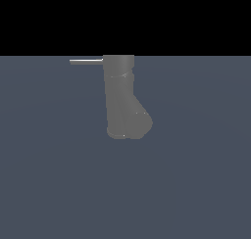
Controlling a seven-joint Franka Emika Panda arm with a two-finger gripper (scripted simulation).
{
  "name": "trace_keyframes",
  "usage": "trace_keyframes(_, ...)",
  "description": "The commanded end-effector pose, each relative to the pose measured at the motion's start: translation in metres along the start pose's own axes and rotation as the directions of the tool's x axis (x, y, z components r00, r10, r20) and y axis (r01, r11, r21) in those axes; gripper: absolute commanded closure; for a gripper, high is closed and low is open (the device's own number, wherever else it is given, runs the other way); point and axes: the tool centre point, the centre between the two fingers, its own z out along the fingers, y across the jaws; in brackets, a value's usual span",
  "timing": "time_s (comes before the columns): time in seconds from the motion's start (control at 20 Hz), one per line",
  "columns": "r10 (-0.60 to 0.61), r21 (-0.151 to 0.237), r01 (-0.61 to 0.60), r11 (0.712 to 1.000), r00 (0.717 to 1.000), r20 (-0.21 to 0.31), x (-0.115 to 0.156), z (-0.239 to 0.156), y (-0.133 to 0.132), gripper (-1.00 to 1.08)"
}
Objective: Turn on the faucet by rotating a designated handle.
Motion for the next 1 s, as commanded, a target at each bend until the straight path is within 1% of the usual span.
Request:
trace_keyframes(0.0, 0.000, 0.000, 0.000, 1.000, 1.000, 0.000, 0.000, 0.000, 0.000, 1.08)
trace_keyframes(0.55, -0.035, -0.006, 0.035, 0.999, 0.999, 0.003, 0.009, 0.006, -0.015, 1.08)
trace_keyframes(0.95, 0.000, -0.008, 0.000, 1.000, 1.000, 0.002, 0.016, 0.006, -0.016, 1.08)
